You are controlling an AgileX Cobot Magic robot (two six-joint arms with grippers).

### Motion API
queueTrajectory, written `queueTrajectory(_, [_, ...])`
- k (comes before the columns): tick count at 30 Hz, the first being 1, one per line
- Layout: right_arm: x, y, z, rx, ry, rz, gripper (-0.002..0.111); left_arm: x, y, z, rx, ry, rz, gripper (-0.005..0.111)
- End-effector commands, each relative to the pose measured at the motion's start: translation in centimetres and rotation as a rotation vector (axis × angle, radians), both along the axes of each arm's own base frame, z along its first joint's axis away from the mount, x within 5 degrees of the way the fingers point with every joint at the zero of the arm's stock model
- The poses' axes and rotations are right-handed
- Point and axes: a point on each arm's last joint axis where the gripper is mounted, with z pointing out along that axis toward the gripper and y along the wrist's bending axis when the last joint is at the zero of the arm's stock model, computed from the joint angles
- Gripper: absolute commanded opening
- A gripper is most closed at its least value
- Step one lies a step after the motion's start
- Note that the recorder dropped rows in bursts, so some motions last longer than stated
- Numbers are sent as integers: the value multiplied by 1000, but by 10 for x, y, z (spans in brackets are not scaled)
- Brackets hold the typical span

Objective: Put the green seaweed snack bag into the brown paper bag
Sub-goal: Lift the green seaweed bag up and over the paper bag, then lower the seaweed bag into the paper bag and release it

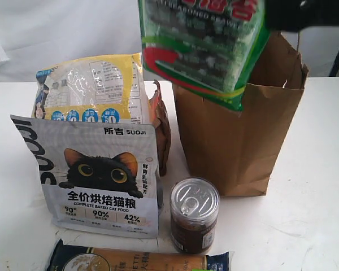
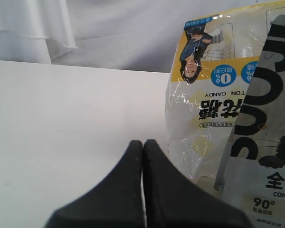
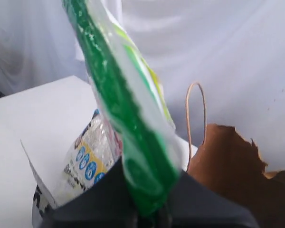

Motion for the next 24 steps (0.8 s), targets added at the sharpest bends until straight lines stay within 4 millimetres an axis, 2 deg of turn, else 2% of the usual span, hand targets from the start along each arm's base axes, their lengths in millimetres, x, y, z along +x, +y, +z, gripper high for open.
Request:
queueTrajectory(1, [-9, -7, 29, 64, -106, -21, 0, 0, 0, -1, 1, -9, -5, 0])
queueTrajectory(9, [-7, -15, 42, 51, -214, -78, 0, 0, 0, -1, 1, -9, -5, 0])
queueTrajectory(13, [2, -31, 42, 38, -216, -166, 0, 0, 0, -1, 1, -9, -5, 0])
queueTrajectory(16, [17, -34, 33, 18, -169, -199, 0, 0, 0, -1, 1, -9, -5, 0])
queueTrajectory(19, [39, -25, 17, -12, -107, -201, 0, 0, 0, -1, 1, -9, -5, 0])
queueTrajectory(24, [59, -18, -1, -42, -42, -200, 0, 0, 0, -1, 1, -9, -5, 0])
